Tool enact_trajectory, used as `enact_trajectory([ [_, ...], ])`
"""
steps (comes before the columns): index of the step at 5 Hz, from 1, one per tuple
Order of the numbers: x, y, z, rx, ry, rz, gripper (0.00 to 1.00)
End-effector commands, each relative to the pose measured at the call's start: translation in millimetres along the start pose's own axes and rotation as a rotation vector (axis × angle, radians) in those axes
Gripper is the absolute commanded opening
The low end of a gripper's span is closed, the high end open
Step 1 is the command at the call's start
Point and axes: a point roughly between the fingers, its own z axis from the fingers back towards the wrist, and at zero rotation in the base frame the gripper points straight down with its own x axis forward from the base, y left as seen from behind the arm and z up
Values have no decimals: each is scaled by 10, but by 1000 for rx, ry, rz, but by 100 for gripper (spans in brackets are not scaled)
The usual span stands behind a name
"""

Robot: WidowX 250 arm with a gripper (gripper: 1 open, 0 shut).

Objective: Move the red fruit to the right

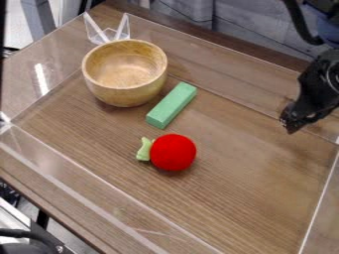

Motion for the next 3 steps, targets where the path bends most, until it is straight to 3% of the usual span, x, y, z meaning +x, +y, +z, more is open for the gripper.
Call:
enact_trajectory([
  [1, 123, -145, 315, -72, -29, 59, 100],
  [2, 60, -233, 358, -98, -27, -9, 100],
  [3, 90, -70, 371, -91, -25, 1, 0],
])
